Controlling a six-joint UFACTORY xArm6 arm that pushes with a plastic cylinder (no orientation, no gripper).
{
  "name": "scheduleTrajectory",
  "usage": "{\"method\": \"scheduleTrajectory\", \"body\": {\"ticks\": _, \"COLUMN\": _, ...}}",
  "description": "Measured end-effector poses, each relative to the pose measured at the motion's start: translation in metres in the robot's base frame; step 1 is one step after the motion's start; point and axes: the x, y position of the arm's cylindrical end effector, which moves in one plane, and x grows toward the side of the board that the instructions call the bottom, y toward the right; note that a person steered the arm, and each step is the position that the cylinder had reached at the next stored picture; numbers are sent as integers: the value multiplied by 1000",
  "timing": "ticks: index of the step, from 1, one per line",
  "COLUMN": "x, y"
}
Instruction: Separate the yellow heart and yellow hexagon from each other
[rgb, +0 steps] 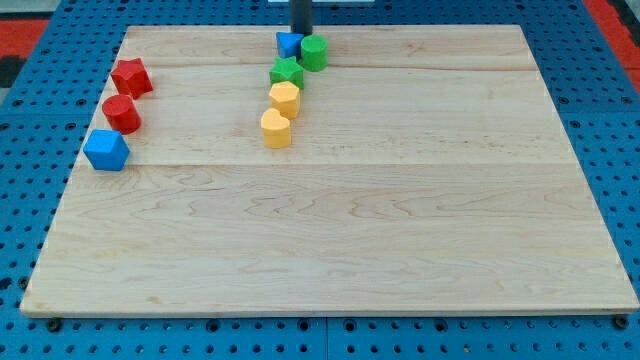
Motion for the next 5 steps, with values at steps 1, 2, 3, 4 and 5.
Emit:
{"method": "scheduleTrajectory", "body": {"ticks": 1, "x": 22, "y": -95}}
{"method": "scheduleTrajectory", "body": {"ticks": 2, "x": 72, "y": -104}}
{"method": "scheduleTrajectory", "body": {"ticks": 3, "x": 144, "y": -18}}
{"method": "scheduleTrajectory", "body": {"ticks": 4, "x": 187, "y": 3}}
{"method": "scheduleTrajectory", "body": {"ticks": 5, "x": 221, "y": -38}}
